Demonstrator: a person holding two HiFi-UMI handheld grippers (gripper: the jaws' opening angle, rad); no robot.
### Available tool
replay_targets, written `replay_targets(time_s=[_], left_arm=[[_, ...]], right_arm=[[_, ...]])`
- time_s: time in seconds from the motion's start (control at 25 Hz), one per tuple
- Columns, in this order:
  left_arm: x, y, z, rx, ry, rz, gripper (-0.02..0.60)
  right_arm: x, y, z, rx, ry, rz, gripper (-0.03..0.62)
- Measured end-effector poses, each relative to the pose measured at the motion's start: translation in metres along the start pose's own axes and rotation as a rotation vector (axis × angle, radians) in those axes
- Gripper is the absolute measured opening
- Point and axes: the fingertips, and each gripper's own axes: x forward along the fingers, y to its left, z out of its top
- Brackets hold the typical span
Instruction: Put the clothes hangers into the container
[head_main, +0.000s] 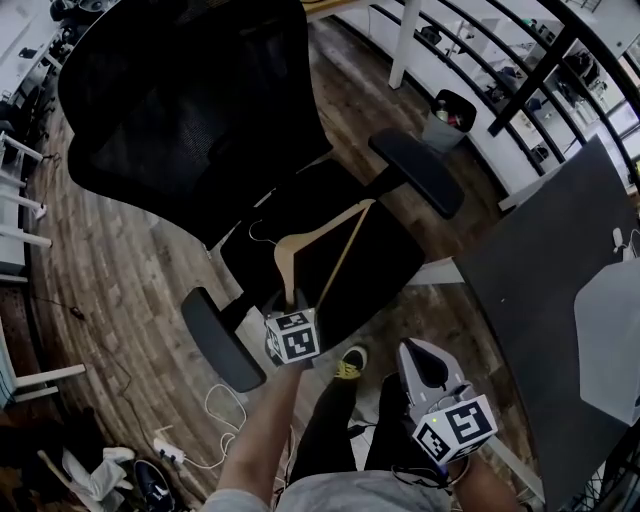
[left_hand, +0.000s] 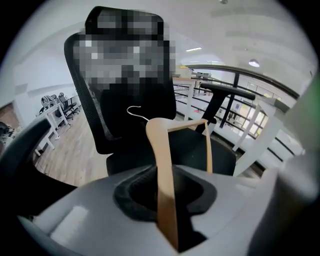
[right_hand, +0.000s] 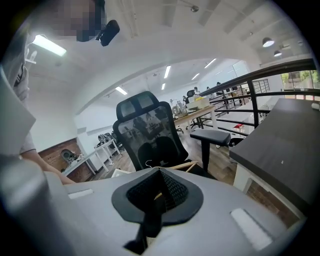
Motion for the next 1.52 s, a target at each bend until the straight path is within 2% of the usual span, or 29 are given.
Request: replay_targets(time_s=[0.28, 0.48, 1.12, 1.32, 1.52], left_arm=[[-0.040, 0.000, 0.033, -0.067, -0.099, -0.018, 0.091], [-0.075, 0.007, 0.068, -0.067, -0.198, -0.034, 0.091], [-0.182, -0.008, 0.182, 0.098, -0.568, -0.069, 0.086], [-0.200, -0.012, 0.199, 0.116, -0.622, -0.085, 0.069], [-0.201, -0.011, 0.202, 0.105, -0.612, -0.089, 0.055]], right_arm=[[-0.007, 0.003, 0.017, -0.013, -0.025, -0.008, 0.000], [-0.012, 0.013, 0.044, -0.044, -0.065, -0.009, 0.000], [-0.051, 0.020, 0.090, -0.099, -0.161, -0.048, 0.000], [-0.057, 0.025, 0.096, -0.112, -0.172, -0.048, 0.000], [-0.058, 0.026, 0.095, -0.108, -0.174, -0.050, 0.000]])
